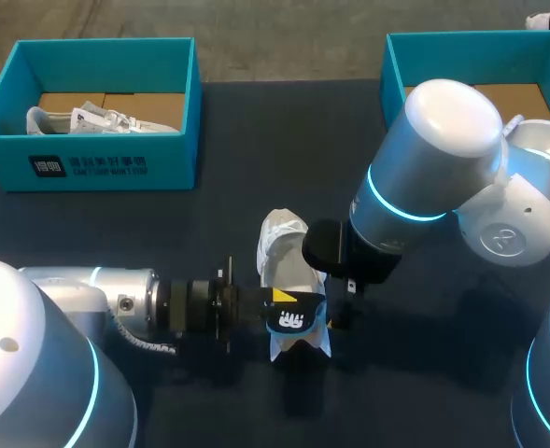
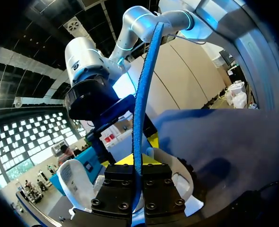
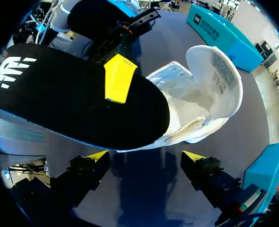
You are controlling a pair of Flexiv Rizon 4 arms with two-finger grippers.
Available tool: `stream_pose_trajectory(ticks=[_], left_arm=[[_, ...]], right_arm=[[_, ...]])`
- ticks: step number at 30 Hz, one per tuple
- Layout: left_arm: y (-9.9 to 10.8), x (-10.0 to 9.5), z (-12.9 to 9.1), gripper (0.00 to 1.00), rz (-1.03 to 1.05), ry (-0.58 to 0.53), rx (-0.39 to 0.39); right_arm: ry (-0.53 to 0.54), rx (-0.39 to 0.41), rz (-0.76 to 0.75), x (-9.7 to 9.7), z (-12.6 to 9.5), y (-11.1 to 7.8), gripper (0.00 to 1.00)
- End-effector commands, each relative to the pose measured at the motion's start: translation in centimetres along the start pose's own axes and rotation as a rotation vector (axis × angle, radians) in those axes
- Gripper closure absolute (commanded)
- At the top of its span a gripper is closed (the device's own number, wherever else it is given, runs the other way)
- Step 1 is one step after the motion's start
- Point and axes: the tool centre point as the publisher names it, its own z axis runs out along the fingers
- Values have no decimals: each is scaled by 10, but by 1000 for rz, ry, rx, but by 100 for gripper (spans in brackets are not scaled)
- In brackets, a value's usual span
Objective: Take the shoe out of the shoebox, open the shoe tongue, remove and reinsert the insole, then place the shoe into the shoebox
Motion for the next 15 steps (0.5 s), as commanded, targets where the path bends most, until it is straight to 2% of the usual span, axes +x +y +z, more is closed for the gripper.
stream_pose_trajectory(ticks=[1,8,15], left_arm=[[7,-3,2,100,6,-4,-22],[13,-6,6,100,4,-18,-48],[18,-6,10,100,-3,-14,-130]], right_arm=[[-3,1,2,1,2,1,0],[-3,1,2,1,2,1,0],[-3,1,2,1,2,1,0]])
